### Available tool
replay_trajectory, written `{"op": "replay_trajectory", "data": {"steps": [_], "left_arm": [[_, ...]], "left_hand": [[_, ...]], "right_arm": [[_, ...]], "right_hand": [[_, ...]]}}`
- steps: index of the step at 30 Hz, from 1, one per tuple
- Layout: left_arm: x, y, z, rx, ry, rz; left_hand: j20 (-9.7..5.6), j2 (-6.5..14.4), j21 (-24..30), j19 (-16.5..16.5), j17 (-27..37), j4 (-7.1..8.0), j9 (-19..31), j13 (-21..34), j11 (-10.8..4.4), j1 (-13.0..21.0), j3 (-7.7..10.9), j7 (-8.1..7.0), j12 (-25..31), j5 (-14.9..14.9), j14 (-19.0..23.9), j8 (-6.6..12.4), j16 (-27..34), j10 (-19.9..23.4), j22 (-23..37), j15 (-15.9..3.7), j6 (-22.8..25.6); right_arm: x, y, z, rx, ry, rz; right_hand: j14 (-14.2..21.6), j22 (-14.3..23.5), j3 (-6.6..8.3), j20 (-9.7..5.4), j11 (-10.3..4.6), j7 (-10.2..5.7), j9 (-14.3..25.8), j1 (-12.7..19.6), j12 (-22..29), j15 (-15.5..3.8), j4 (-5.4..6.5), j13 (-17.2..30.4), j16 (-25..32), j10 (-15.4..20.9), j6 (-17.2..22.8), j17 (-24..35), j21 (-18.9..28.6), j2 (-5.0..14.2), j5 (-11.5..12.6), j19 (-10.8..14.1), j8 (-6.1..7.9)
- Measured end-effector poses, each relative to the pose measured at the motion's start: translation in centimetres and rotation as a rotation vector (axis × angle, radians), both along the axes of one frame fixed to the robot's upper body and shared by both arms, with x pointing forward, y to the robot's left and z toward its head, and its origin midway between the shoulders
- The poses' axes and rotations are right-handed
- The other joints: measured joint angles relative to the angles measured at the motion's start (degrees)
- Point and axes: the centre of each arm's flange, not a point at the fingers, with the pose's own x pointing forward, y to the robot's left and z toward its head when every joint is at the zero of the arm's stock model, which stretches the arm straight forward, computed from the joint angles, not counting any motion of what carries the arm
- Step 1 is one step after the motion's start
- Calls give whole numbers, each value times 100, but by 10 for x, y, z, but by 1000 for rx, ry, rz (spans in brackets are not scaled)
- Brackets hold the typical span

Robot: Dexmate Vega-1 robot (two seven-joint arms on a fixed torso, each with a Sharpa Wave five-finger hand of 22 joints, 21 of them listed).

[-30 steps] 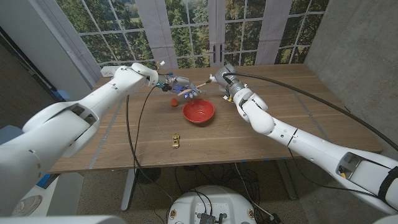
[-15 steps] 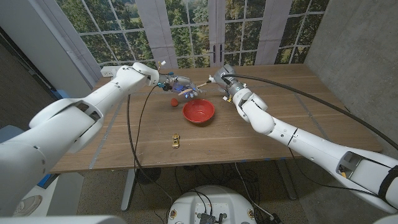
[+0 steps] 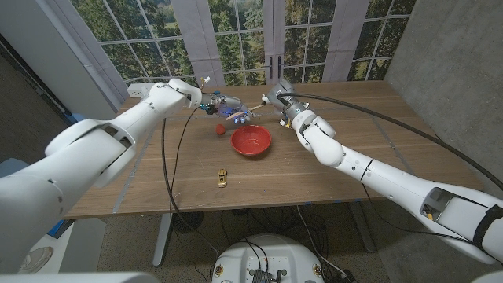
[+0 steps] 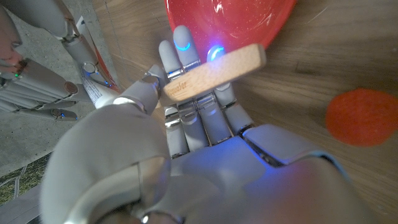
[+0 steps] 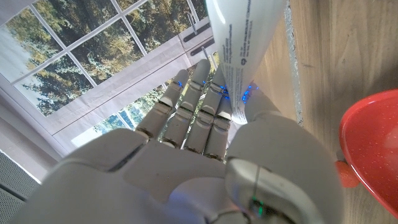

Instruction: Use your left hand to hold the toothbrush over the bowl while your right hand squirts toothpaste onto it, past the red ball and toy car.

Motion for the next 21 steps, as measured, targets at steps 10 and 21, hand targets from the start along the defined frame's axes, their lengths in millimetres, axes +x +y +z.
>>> {"op": "replay_trajectory", "data": {"steps": [10, 21], "left_arm": [[4, 1, 1, 2, 2, -1], [10, 2, 4, 2, 6, 2]], "left_hand": [[0, -1, 0, 0, 29, 0, 14, 0, 0, 0, 0, 0, 0, 0, 1, 0, -49, 0, -17, 1, 0], [0, -1, 0, 0, 28, 1, 41, 0, 0, 1, -1, 0, -1, 0, 2, 0, -49, 0, -28, 2, 0]], "right_arm": [[5, 1, 1, -5, -8, 10], [10, 0, 2, 4, -8, 3]], "right_hand": [[416, 50, 40, -40, -44, -90, 42, 90, 221, -107, 40, 283, 224, -44, 91, 295, 142, -60, -50, 105, -1], [734, 99, -1, -30, -61, -237, 225, 90, 638, -193, 210, 775, 333, -60, 27, 679, 338, -60, -30, 218, -2]]}}
